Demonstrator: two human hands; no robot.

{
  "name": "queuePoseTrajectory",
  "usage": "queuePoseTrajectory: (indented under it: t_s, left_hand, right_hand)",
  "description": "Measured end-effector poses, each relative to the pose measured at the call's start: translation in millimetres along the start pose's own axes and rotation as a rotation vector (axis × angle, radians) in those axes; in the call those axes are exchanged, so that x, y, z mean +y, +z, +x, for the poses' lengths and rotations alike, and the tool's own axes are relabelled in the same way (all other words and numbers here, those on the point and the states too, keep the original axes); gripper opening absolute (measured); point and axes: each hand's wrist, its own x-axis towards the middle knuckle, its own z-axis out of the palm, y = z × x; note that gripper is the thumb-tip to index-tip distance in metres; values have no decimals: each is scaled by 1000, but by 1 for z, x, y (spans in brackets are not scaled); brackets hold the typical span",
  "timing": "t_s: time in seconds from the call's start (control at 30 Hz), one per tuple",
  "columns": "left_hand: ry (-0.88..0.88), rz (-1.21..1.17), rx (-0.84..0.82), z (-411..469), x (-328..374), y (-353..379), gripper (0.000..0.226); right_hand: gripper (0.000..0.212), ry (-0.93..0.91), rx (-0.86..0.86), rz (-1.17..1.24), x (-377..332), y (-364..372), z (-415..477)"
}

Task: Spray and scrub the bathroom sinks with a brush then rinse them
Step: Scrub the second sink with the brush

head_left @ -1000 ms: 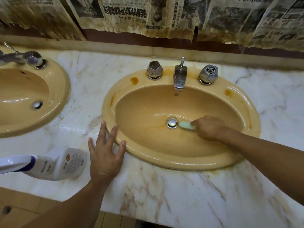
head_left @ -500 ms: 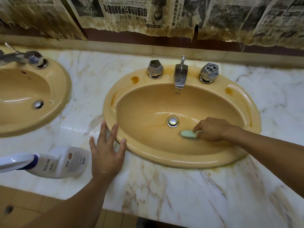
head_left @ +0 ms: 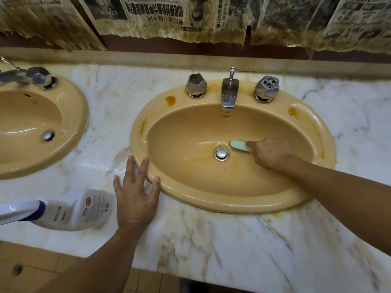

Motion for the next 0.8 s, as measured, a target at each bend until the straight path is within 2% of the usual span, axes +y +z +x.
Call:
queuePoseTrajectory:
  t_s: [0.17, 0.3, 0.53, 0.67, 0.8]
  left_hand:
    - [-6, 5, 2, 0, -1, 0, 64]
    - [5, -2, 13, 0, 0, 1, 64]
    - [6, 6, 20, 0, -1, 1, 64]
    - [18, 7, 28, 0, 0, 0, 65]
    - [29, 8, 29, 0, 1, 0, 64]
  right_hand:
    - [36, -139, -103, -83, -9, -2, 1]
    - [36, -61, -29, -168, -17, -12, 9]
    - [42, -4, -88, 118, -12, 3, 12]
    - [40, 30, 22, 309, -10, 9, 16]
    - [40, -64, -55, 316, -35, 26, 13]
